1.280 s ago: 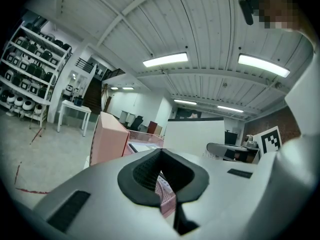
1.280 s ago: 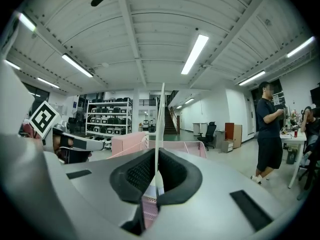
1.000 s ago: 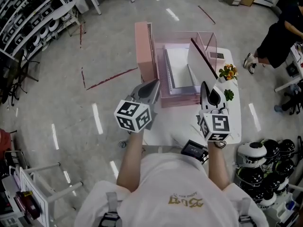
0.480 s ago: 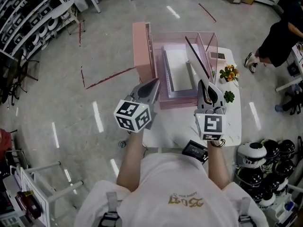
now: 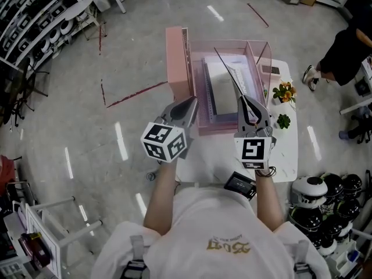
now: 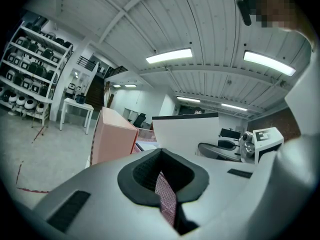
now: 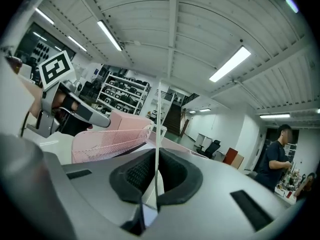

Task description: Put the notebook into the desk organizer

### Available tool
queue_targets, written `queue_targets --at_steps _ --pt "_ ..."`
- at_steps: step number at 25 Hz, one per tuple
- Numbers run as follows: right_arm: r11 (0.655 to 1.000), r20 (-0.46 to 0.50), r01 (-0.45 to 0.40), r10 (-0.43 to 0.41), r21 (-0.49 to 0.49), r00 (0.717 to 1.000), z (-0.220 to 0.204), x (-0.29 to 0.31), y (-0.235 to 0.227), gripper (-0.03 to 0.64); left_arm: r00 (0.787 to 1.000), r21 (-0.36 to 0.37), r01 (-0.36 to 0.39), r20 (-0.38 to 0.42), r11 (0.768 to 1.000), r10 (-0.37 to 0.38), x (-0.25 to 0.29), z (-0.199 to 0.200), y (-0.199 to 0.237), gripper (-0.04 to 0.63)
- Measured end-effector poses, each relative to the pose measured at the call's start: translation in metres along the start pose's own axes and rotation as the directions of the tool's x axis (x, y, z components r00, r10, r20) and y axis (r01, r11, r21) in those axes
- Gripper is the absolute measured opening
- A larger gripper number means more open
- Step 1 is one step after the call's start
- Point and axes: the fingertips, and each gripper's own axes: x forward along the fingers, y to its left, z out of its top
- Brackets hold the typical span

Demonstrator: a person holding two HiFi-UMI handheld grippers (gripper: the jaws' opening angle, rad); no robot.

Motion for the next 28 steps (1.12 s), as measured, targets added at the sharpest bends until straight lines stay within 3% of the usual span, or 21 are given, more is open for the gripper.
queue_targets --at_steps 10,16,24,28 --pt "0.991 -0.119 -0.107 0.097 -0.077 0.988 -0.016 0.028 0.018 0.025 1.000 0.003 -0.005 -0.009 1.000 0.005 0.004 0.000 0.008 0.014" --pt "0.962 -0.221 -0.269 0.251 -0.056 0.942 -0.032 0.038 0.042 0.081 1.000 -0.006 -0.004 -0.014 1.000 0.004 0.006 -0.003 0.011 0.014" --pt "0.939 -0.264 -0.344 0.339 0.027 0.903 -0.035 0.042 0.052 0.140 1.000 -0.020 0.001 -0.015 1.000 -0.001 0.005 -0.004 0.016 0.014" --pt "0.910 -0.283 -0.408 0.409 0.066 0.867 -0.034 0.042 0.061 0.177 1.000 -0.024 0.002 -0.015 1.000 -0.002 0.004 -0.003 0.020 0.014"
